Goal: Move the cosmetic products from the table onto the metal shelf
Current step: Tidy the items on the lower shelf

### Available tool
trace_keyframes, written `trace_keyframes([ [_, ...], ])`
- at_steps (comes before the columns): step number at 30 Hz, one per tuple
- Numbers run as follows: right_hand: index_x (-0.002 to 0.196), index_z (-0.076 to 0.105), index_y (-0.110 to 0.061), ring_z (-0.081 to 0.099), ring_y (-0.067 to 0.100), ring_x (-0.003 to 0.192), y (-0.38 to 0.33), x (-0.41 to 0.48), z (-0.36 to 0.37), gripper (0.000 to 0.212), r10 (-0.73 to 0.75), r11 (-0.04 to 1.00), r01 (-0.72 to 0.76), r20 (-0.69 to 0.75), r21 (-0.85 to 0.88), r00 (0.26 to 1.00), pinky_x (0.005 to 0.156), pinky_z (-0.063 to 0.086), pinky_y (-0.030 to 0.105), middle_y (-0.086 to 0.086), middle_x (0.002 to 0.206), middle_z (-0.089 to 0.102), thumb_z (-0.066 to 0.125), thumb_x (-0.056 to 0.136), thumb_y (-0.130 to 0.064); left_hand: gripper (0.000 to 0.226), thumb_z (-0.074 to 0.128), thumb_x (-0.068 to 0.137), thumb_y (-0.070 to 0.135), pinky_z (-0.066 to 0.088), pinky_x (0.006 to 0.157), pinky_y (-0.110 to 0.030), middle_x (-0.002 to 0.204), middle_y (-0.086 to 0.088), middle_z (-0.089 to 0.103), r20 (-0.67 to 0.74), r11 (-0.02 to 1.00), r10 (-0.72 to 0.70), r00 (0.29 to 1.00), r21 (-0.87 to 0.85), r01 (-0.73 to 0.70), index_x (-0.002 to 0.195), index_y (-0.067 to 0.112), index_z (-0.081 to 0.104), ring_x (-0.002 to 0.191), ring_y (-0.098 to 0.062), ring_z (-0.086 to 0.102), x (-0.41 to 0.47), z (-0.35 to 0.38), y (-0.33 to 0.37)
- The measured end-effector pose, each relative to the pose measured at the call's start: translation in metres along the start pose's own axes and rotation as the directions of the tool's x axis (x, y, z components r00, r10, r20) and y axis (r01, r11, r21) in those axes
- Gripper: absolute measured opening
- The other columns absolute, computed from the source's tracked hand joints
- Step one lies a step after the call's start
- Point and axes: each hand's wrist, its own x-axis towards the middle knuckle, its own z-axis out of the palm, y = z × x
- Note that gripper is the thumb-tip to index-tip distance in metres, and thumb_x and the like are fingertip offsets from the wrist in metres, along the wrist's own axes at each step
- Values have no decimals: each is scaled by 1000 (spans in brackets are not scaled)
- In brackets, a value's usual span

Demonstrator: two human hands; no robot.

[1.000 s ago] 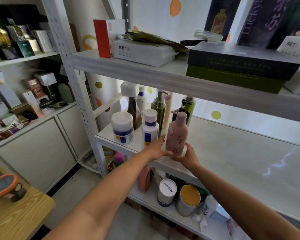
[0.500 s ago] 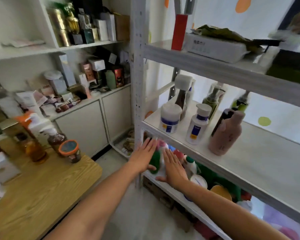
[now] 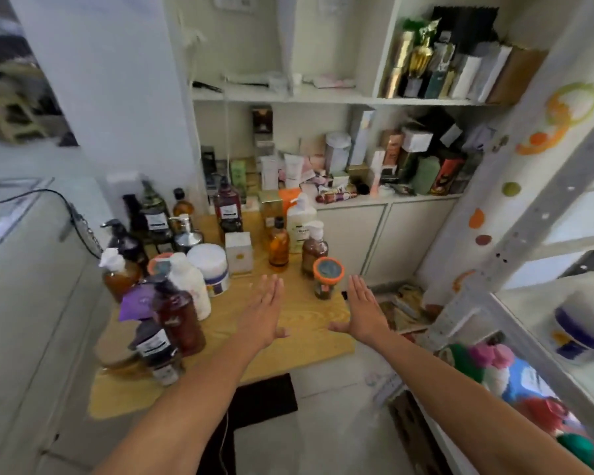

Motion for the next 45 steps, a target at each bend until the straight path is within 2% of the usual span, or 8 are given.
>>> trace_keyframes([
  [2, 148, -13, -3, -9, 23, 147, -15, 12, 2, 120, -21, 1000, 21, 33, -4, 999, 121, 4, 36, 10, 158, -15, 60, 75, -65, 110, 59, 86, 52, 0, 119, -42, 158, -10, -23, 15, 997, -64, 998, -36, 65, 149, 8, -19, 147, -27, -14, -4, 1, -21],
  [7, 148, -17, -6, -12, 23, 146, -38, 39, 5, 124, -95, 994, 100, 99, -47, 991, 121, 3, 37, 9, 157, -18, 62, 73, -66, 111, 57, 87, 55, -15, 114, -42, 158, -11, -23, -19, 987, -153, 988, -50, 152, 148, 7, -21, 146, -26, -20, 2, 1, -43],
  [16, 148, -14, -7, -11, 20, 147, -94, 110, 6, 121, -297, 954, 299, 122, -1, 947, 121, 3, 34, 7, 158, -18, 67, 75, -59, 112, 58, 86, 55, -12, 116, -46, 158, -9, -24, -24, 946, -313, 949, -100, 310, 149, 9, -21, 144, -26, -24, 37, -8, -70],
  [25, 148, -15, -6, -11, 20, 147, -129, 190, 5, 122, -404, 913, 407, 183, 24, 896, 121, 4, 33, 7, 158, -17, 69, 75, -55, 113, 59, 86, 56, -12, 116, -45, 157, -8, -25, -14, 916, -393, 919, -90, 390, 148, 9, -22, 145, -27, -22, 104, -35, -104],
  [33, 150, -10, -9, -6, 20, 147, -155, 242, 16, 109, -456, 885, 465, 228, 15, 860, 119, 4, 31, 7, 159, -12, 71, 81, -32, 98, 59, 92, 35, -8, 117, -44, 159, -6, -20, 25, 900, -432, 901, -58, 433, 150, 11, -17, 146, -25, -19, 152, -30, -125],
  [36, 151, -2, -12, 10, 24, 146, -160, 253, 16, 102, -448, 893, 447, 201, 54, 871, 118, 20, 35, 5, 159, -2, 71, 81, -25, 89, 57, 93, 21, -5, 119, -43, 162, -6, -7, 41, 900, -427, 903, -77, 429, 153, 11, -8, 148, -25, -8, 158, -29, -130],
  [40, 147, 18, -16, 36, 24, 132, -159, 260, 15, 88, -445, 896, 439, 121, 72, 887, 100, 47, 36, 4, 150, 19, 71, 78, -8, 79, 62, 86, 9, 9, 120, -39, 156, -9, 22, -80, 899, -435, 897, -98, 427, 151, 11, 16, 143, -27, 21, 163, -31, -129],
  [45, 134, 34, -20, 46, 25, 122, -156, 261, 13, 68, -405, 912, 387, 157, 132, 901, 91, 51, 39, 6, 137, 41, 70, 78, -7, 65, 68, 80, 12, 16, 118, -36, 139, -6, 40, -137, 913, -408, 903, -60, 403, 136, 14, 36, 132, -25, 32, 167, -32, -124],
])
